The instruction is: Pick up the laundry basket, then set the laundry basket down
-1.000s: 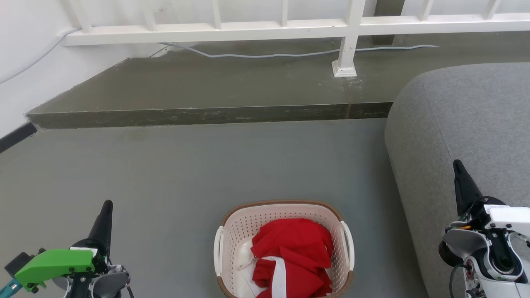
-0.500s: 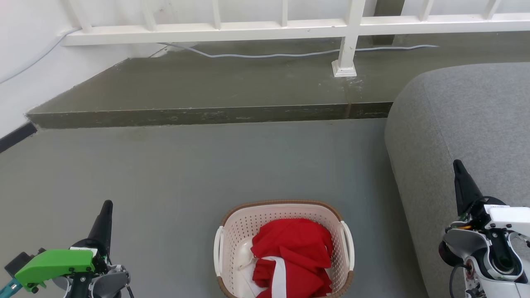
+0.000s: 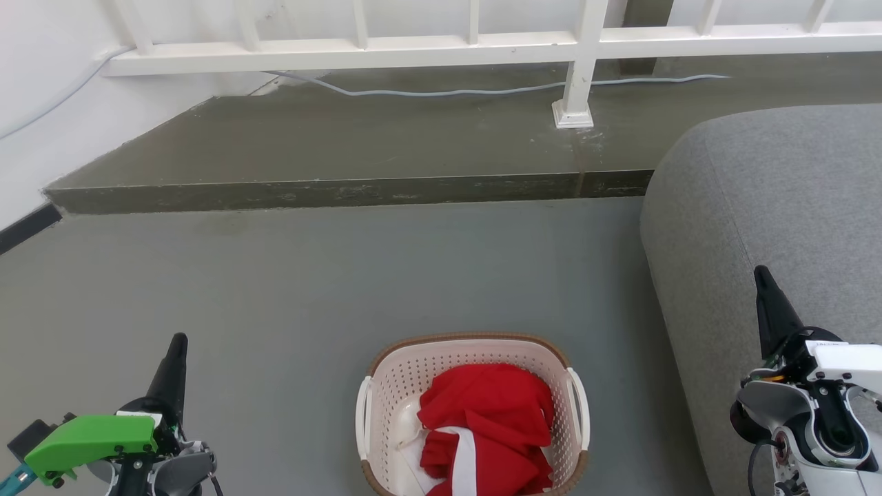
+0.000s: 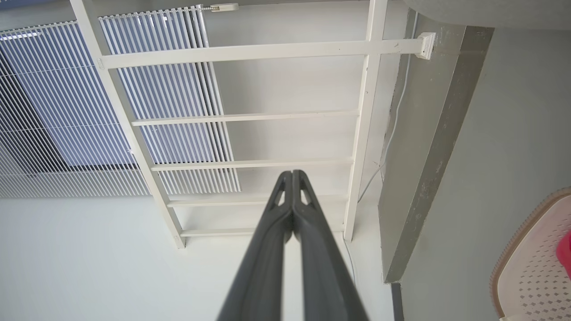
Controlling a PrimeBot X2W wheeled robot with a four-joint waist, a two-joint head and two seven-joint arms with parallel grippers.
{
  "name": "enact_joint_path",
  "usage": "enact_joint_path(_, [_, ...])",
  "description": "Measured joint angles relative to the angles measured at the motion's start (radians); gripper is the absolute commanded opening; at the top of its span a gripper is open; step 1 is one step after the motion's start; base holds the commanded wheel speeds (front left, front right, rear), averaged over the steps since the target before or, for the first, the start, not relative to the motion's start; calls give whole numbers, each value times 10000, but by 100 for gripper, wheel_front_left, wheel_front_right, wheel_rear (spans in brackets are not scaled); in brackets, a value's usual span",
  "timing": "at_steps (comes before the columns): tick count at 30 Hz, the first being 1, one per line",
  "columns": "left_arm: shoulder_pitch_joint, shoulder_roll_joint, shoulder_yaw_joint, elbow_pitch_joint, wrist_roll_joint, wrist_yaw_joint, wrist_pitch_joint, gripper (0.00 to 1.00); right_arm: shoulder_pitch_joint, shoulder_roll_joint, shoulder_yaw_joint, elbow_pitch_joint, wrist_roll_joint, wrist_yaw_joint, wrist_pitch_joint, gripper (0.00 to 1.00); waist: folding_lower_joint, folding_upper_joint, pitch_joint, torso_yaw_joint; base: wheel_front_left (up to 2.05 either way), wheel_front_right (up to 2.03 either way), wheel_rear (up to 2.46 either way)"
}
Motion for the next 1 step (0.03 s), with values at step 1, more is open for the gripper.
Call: enact_joint_path(1, [0,0,0,0,0,0,0,0,0,0,0,0,0,0,0,0,0,0,0,0,0,0,0])
